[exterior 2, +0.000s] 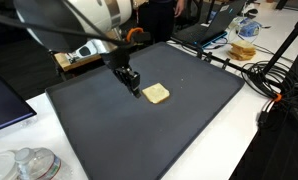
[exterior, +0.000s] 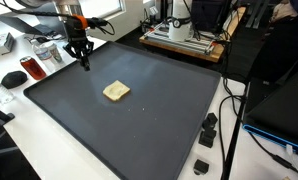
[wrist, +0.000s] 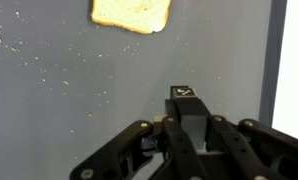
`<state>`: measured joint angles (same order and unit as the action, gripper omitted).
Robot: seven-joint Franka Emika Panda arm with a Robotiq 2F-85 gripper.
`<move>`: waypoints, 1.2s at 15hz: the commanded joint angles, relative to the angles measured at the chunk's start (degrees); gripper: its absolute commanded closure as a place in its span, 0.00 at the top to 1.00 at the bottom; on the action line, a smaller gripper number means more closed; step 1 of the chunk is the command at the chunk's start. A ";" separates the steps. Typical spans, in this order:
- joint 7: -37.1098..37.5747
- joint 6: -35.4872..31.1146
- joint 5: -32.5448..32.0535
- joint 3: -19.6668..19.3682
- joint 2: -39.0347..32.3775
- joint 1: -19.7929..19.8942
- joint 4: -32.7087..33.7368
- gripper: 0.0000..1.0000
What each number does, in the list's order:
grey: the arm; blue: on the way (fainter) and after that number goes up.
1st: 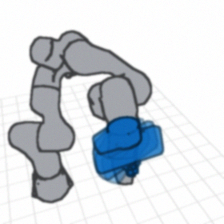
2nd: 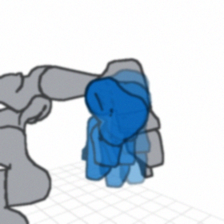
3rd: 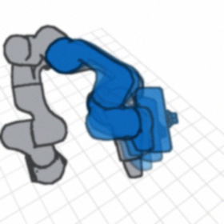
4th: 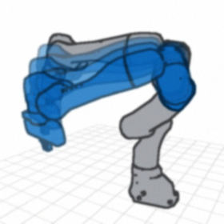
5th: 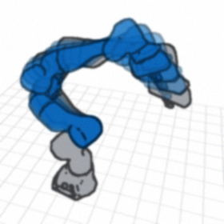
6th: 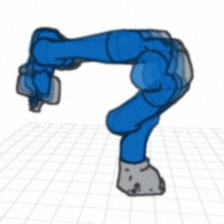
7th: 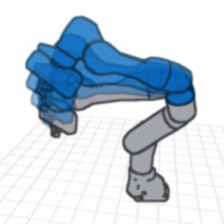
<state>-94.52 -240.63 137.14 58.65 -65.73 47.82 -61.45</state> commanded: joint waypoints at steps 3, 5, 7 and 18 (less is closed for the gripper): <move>-0.08 5.82 -1.25 -6.36 13.56 -0.37 -18.34 0.05; -1.43 7.64 -0.83 -7.95 17.61 -1.02 -23.97 0.05; -2.76 9.74 -0.40 -9.07 21.67 -1.75 -29.99 0.05; -15.67 19.34 8.07 -7.56 46.72 -7.75 -62.76 0.05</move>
<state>-104.91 -225.68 140.62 50.47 -29.59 40.72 -114.12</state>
